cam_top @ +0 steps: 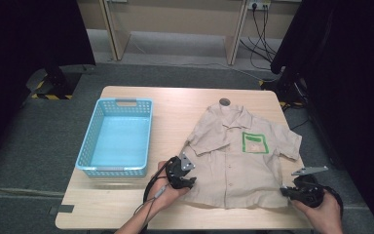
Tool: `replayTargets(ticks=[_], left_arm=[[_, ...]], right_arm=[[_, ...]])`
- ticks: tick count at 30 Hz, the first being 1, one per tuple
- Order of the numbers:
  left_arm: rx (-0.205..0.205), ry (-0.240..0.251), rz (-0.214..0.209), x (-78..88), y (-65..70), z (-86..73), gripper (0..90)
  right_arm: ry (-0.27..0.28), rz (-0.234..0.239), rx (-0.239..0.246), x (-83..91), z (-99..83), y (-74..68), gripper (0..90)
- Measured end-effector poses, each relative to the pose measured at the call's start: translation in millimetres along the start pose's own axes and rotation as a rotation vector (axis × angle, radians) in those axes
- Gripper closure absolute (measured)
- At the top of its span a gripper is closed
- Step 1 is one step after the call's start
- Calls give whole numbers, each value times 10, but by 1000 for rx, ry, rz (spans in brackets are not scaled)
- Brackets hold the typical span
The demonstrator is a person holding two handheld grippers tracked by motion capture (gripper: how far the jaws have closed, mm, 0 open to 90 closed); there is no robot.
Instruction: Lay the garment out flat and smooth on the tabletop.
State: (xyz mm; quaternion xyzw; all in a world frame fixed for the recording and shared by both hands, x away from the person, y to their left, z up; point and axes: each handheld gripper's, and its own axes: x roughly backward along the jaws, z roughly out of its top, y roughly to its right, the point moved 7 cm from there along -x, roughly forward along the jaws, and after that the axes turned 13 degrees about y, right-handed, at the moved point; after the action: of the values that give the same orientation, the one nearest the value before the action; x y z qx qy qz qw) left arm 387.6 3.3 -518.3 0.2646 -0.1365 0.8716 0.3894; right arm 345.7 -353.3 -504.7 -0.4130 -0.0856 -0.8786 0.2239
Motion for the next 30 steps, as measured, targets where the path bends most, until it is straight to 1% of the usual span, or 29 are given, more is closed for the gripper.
replayTargets(ticks=[3,4,6,7,8,11,12,13,15,17,20,25,30], left_arm=[[16,-7,-13,18,29,-13,503],[17,-4,-16,21,49,-17,509],[12,2,-13,32,79,-24,519],[18,2,-17,40,96,-30,525],[21,3,-18,49,110,-37,531],[18,4,-22,75,139,-54,541],[16,3,-23,84,147,-59,547],[13,5,-24,91,156,-63,549],[14,7,-29,105,167,-73,565],[16,9,-32,119,174,-84,573],[15,4,-35,147,191,-99,592],[11,8,-31,207,232,-138,642],[15,12,-29,290,271,-199,654]], right_arm=[[-30,-13,50,69,-14,120,875],[-38,-16,56,82,-13,139,869],[-38,-22,65,84,4,157,845],[-37,-24,73,77,15,163,822],[-38,-26,68,70,23,155,804],[-32,-34,61,32,47,168,707],[-37,-31,47,14,43,166,683],[-33,-32,34,-2,43,169,683],[-19,-21,22,-28,40,160,742],[1,-15,9,-51,46,160,782],[4,-10,13,-67,63,148,865],[5,6,47,-121,120,74,881],[11,28,89,-161,193,-36,882]])
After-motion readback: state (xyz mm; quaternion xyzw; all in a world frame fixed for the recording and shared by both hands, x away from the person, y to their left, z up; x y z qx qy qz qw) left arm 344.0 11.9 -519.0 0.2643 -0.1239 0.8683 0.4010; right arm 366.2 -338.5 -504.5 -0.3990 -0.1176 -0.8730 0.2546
